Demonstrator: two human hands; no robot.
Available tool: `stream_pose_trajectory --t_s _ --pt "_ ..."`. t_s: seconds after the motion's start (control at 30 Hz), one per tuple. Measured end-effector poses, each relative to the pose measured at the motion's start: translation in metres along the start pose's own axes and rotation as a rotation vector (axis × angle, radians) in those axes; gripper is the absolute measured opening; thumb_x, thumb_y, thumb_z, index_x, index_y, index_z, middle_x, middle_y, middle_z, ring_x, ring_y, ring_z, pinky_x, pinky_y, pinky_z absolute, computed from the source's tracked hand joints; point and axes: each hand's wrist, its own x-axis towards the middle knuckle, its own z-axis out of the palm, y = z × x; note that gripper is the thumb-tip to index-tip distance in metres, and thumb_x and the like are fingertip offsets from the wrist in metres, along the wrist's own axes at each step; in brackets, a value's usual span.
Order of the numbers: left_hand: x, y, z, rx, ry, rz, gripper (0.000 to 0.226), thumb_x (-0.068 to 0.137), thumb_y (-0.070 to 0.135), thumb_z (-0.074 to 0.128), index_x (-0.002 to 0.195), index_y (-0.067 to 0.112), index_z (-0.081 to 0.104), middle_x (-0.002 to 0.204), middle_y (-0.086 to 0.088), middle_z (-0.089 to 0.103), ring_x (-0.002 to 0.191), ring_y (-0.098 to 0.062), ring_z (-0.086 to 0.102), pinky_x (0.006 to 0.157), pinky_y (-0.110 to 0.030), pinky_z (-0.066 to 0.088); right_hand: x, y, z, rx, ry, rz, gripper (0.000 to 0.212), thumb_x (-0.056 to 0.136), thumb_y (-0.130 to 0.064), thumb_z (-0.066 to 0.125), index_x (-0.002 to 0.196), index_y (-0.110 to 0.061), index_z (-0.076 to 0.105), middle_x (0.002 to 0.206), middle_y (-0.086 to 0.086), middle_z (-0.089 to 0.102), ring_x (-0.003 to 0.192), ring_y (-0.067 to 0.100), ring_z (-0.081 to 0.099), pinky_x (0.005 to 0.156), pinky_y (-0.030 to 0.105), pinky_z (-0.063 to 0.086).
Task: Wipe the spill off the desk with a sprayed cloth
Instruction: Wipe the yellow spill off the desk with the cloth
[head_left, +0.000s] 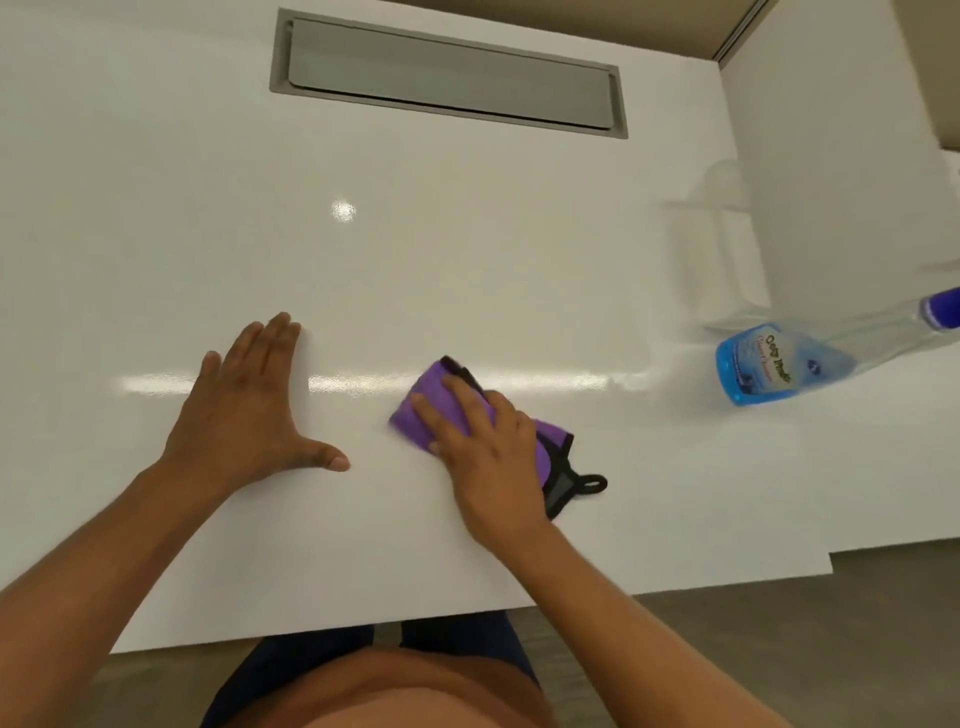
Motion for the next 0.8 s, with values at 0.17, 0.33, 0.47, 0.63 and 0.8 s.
stream_pose_trajectory --t_s 0.17,0.33,0.47,0.63,0.8 --pt "0.002 -0.001 0.001 0.024 -0.01 0.023 0.17 0.038 0.103 0.069 0.172 0.02 0.005 0.183 0.0 0.001 0.168 -0.024 0.002 0.132 -0.058 0.02 -0.02 0.065 -0.015 -0.033 -0.029 0.071 0.056 0.099 -0.032 0.064 0.151 -0.041 0.047 0.16 0.005 0.047 0.129 0.04 0.052 0.099 0.052 0.048" --pt "0.003 -0.006 0.003 0.077 -0.023 0.043 0.166 0.036 0.112 0.044 0.173 0.028 0.003 0.182 -0.002 -0.005 0.168 -0.027 -0.001 0.132 -0.057 0.02 0.083 0.148 -0.048 -0.084 0.036 0.409 0.049 0.108 -0.038 0.047 0.157 -0.037 0.043 0.169 0.005 0.032 0.136 0.039 0.044 0.102 0.052 0.043" --pt "0.002 -0.006 0.001 0.08 -0.028 0.032 0.165 0.04 0.111 0.055 0.172 0.03 -0.003 0.182 0.0 -0.012 0.168 -0.026 -0.005 0.133 -0.056 0.018 0.152 0.156 -0.053 -0.027 0.064 0.495 0.049 0.111 -0.038 0.041 0.159 -0.036 0.038 0.171 0.003 0.025 0.141 0.039 0.037 0.108 0.054 0.038" --pt "-0.003 -0.007 -0.002 0.068 -0.028 0.067 0.159 0.049 0.107 0.059 0.172 0.031 -0.008 0.18 0.002 -0.02 0.168 -0.024 -0.011 0.134 -0.055 0.012 0.149 0.071 -0.039 -0.025 -0.01 0.299 0.048 0.111 -0.038 0.04 0.159 -0.037 0.039 0.171 0.003 0.025 0.139 0.038 0.039 0.105 0.049 0.039" --pt "-0.022 -0.045 -0.002 0.001 0.085 0.075 0.159 0.044 0.112 0.049 0.173 0.03 0.005 0.182 0.003 -0.013 0.169 -0.025 -0.009 0.136 -0.056 0.003 0.045 -0.045 -0.01 0.052 -0.09 -0.1 0.05 0.104 -0.032 0.06 0.153 -0.038 0.05 0.164 0.004 0.043 0.135 0.04 0.048 0.106 0.053 0.044"
